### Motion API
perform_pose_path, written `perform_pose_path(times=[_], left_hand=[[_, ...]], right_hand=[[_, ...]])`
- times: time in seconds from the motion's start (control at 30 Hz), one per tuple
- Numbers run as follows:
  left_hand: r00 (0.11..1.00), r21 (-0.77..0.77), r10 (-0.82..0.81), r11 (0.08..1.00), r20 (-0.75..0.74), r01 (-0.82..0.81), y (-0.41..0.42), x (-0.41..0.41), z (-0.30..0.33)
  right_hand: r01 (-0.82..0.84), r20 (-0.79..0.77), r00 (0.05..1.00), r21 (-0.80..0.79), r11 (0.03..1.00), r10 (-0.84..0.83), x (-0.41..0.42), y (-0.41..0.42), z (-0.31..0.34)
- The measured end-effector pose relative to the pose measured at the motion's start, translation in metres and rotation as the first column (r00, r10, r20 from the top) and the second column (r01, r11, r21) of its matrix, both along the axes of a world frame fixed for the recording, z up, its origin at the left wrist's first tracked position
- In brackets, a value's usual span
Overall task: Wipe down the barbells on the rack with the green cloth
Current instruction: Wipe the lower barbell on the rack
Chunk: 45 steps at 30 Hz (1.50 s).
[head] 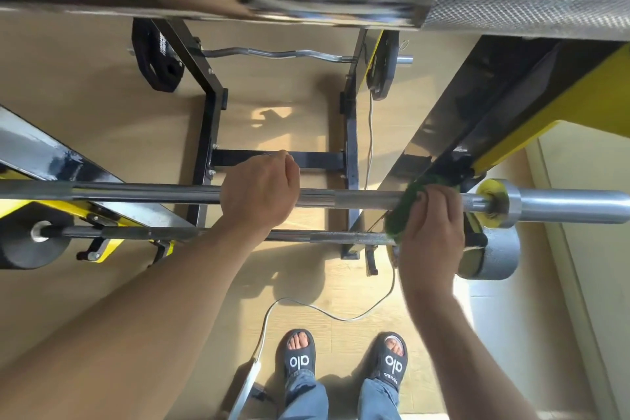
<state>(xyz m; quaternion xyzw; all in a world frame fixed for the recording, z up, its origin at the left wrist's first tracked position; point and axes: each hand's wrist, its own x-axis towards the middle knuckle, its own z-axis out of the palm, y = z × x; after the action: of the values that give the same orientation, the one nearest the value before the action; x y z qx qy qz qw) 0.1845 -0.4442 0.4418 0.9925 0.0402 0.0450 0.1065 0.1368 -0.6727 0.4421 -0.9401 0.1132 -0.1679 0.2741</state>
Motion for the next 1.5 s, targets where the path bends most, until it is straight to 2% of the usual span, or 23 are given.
perform_pose_path(times=[0.03,0.17,0.27,0.33,0.37,0.43,0.5,0.57,0.63,0.73,0.8,0.83,0.9,0.97,1.03,1.13,1.27,1.37,1.43,1.5], left_hand=[[1.0,-0.002,-0.003,1.0,0.001,0.003,-0.001,0.0,0.0],[1.0,0.019,0.003,1.0,-0.019,-0.003,0.001,0.001,0.0],[0.999,0.012,0.013,1.0,-0.037,-0.013,0.003,0.0,-0.001],[0.999,-0.014,0.005,1.0,-0.04,-0.006,0.003,0.0,-0.001],[0.999,-0.026,0.008,1.0,-0.041,-0.009,0.003,-0.001,0.0],[0.999,-0.023,0.013,1.0,-0.048,-0.015,0.001,0.0,0.002],[0.999,-0.012,0.014,1.0,-0.043,-0.014,0.001,0.001,0.003],[1.0,-0.01,0.013,1.0,-0.027,-0.013,-0.001,0.0,0.003],[1.0,0.019,0.004,1.0,-0.011,-0.004,-0.001,0.0,0.003],[0.999,0.042,0.015,0.999,-0.032,-0.013,0.004,0.0,0.0],[0.999,0.02,0.012,1.0,-0.038,-0.012,0.004,0.0,0.0],[0.999,0.007,0.008,1.0,-0.034,-0.007,0.004,0.0,0.0],[0.999,-0.003,0.013,1.0,-0.03,-0.013,0.002,0.0,0.002],[0.999,-0.005,0.024,1.0,-0.034,-0.024,0.0,0.0,0.001],[0.998,0.0,0.035,0.999,-0.042,-0.035,-0.001,0.001,0.001],[0.999,0.045,0.035,0.998,-0.029,-0.034,-0.001,0.002,0.0],[0.999,0.003,0.036,0.999,-0.04,-0.036,0.003,0.001,-0.003],[0.998,-0.015,0.049,0.999,-0.034,-0.05,0.004,0.001,-0.003],[0.998,-0.002,0.052,0.999,-0.018,-0.052,0.002,0.001,-0.004],[0.999,0.01,0.046,0.999,-0.008,-0.046,0.002,0.002,-0.004]], right_hand=[[0.002,-0.001,1.0,0.025,1.0,-0.002,-0.001,0.023,0.001],[-0.369,0.005,0.93,0.006,0.93,0.369,-0.007,0.105,-0.003],[-0.524,-0.055,0.852,-0.067,0.849,0.521,-0.002,0.077,0.002],[-0.453,-0.062,0.891,-0.188,0.872,0.449,0.001,0.032,0.004],[-0.356,-0.024,0.933,-0.182,0.917,0.358,0.001,0.014,0.005],[-0.173,0.008,0.985,-0.098,0.98,0.174,0.001,0.004,0.006],[-0.037,-0.02,0.999,0.013,0.999,0.038,0.002,0.033,0.002],[-0.15,-0.053,0.987,0.071,0.986,0.154,-0.001,0.082,-0.001],[-0.321,-0.04,0.946,0.015,0.947,0.322,-0.004,0.117,0.001],[-0.488,-0.061,0.872,-0.058,0.871,0.485,0.0,0.091,0.006],[-0.449,-0.144,0.893,-0.217,0.867,0.426,0.004,0.041,0.007],[-0.364,-0.128,0.931,-0.246,0.898,0.342,0.006,0.015,0.007],[-0.152,-0.059,0.988,-0.145,0.978,0.145,0.006,-0.003,0.005],[-0.074,-0.043,0.997,-0.106,0.992,0.07,0.006,0.019,0.001],[-0.209,-0.053,0.978,-0.106,0.972,0.204,0.005,0.059,-0.001],[-0.413,-0.151,0.906,-0.095,0.906,0.396,0.002,0.107,0.003],[-0.548,-0.205,0.834,-0.195,0.813,0.513,0.008,0.065,0.012],[-0.393,-0.149,0.919,-0.29,0.873,0.364,0.008,-0.004,0.01],[-0.268,-0.086,0.963,-0.222,0.938,0.254,0.009,-0.007,0.007],[-0.223,-0.081,0.974,-0.172,0.959,0.212,0.01,0.02,0.003]])
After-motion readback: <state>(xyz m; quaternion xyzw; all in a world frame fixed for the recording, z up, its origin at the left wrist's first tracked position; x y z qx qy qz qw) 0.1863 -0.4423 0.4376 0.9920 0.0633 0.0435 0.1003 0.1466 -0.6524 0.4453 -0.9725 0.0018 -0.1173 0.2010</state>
